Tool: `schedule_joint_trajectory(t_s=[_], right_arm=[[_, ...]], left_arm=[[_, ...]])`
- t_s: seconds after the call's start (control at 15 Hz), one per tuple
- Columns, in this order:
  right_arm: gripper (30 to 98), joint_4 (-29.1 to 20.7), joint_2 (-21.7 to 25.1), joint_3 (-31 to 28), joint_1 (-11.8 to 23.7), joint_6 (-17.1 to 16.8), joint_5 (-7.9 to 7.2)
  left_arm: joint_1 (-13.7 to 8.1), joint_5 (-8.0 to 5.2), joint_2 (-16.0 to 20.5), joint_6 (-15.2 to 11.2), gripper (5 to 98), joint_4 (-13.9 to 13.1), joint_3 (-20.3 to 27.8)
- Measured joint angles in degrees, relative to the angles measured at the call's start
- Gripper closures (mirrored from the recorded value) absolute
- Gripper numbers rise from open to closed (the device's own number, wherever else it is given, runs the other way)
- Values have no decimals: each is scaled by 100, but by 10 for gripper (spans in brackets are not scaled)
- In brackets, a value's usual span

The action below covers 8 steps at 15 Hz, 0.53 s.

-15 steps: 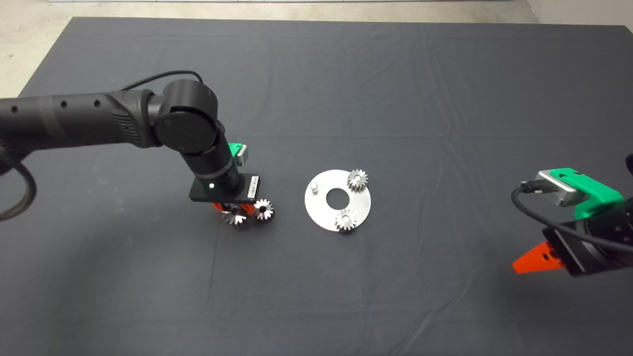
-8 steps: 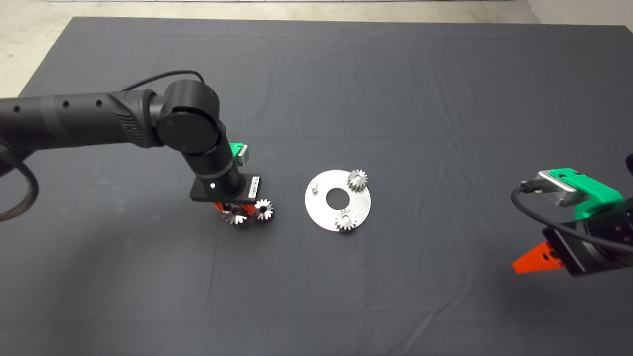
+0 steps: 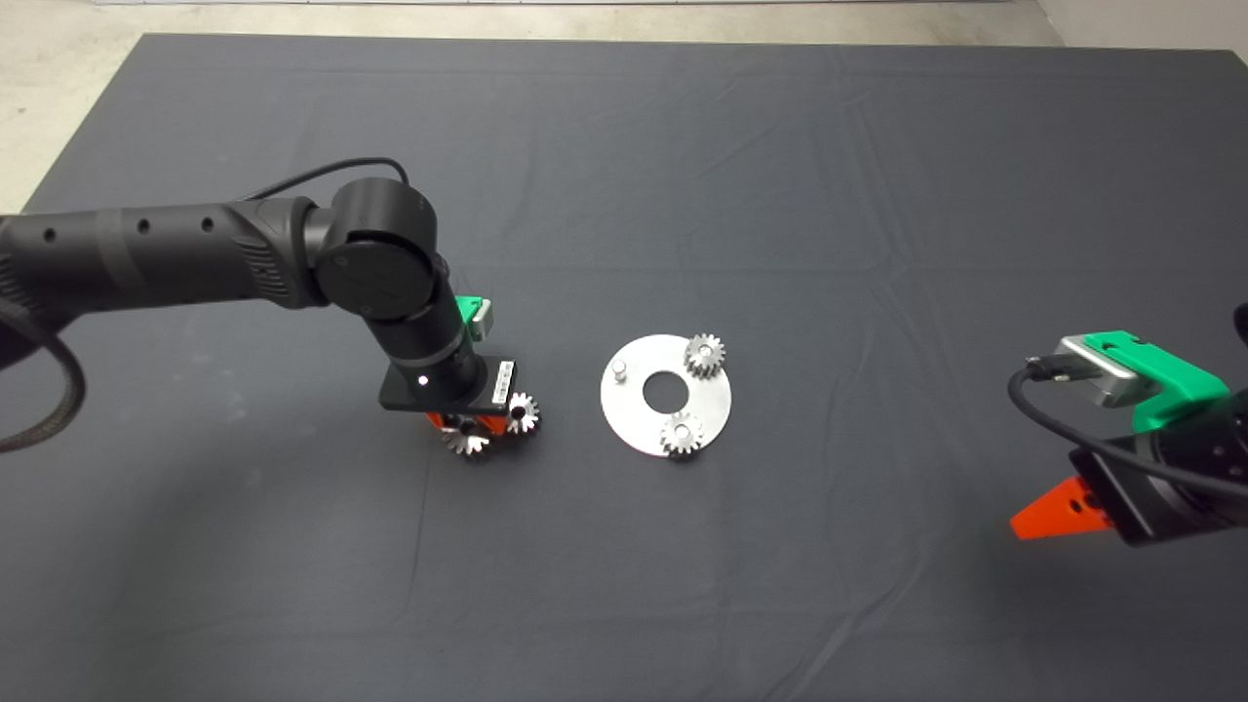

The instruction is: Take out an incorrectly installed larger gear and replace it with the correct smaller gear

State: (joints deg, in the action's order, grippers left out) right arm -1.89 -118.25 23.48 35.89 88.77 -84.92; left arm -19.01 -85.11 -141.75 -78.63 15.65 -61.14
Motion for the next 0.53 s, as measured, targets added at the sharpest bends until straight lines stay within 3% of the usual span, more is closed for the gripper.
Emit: schedule_joint_trajectory(t_s=[0.53], right_arm=[[625, 0, 2, 0, 0, 0, -2]], left_arm=[[-1, -28, 134, -1, 700, 24, -145]])
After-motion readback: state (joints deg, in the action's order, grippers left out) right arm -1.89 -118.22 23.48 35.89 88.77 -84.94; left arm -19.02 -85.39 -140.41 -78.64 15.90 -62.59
